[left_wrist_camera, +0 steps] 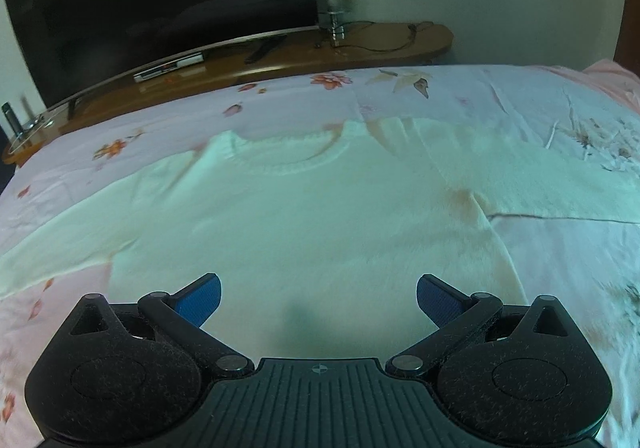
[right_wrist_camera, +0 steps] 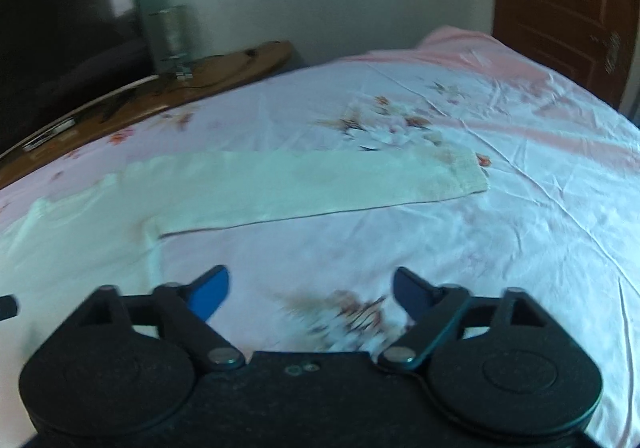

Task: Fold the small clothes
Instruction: 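Move the right gripper to the sleeve cuff and close on it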

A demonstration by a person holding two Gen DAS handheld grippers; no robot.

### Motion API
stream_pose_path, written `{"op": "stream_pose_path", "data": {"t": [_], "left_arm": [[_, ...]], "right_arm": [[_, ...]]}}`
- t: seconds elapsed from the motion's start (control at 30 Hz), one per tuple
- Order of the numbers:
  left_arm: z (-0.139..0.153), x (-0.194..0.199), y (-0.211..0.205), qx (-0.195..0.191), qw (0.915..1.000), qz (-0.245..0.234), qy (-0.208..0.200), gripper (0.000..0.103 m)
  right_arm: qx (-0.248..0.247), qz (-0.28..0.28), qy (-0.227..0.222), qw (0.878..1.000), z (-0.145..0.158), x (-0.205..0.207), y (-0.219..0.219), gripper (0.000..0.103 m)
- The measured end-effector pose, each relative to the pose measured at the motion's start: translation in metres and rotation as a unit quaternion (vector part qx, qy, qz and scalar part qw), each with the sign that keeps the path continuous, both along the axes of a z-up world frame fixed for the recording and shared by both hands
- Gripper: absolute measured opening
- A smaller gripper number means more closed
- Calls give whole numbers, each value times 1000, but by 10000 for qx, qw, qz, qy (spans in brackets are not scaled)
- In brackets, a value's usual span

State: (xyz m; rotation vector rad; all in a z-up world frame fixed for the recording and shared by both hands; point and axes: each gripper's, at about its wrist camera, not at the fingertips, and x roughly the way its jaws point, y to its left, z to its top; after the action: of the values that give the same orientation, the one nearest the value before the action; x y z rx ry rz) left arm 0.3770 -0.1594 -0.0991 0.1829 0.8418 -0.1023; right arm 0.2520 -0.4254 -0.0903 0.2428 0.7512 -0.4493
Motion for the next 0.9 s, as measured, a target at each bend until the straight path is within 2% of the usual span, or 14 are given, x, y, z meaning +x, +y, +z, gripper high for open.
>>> {"op": "stream_pose_path", "data": {"t": [0.2,0.37,0.73,0.8,0.83,0.87,0.9], "left_arm": [[-25,44,-26,34,9999,34,160,103],[-41,70,-39,122,9997,104,209,103],[-56,99,-41,96,9993,184,316,103],[-57,103,-39,103,9992,211,328,103],[-58,104,-38,96,9992,224,332,103],[-58,105,-36,79,9992,226,329,103],[-57,106,-34,55,9992,225,333,103]], "right_arm": [[277,-520,220,9980,-28,27,-64,74],[523,-900,330,9940,-47,44,-103,74],[481,-1297,-3,9904,-53,72,-147,75],[375,-1395,-24,9895,-54,77,-153,68],[330,-1430,-66,9891,-54,78,-156,55],[367,-1423,-176,9890,-53,79,-159,36],[485,-1402,-276,9885,-53,79,-163,27]]}}
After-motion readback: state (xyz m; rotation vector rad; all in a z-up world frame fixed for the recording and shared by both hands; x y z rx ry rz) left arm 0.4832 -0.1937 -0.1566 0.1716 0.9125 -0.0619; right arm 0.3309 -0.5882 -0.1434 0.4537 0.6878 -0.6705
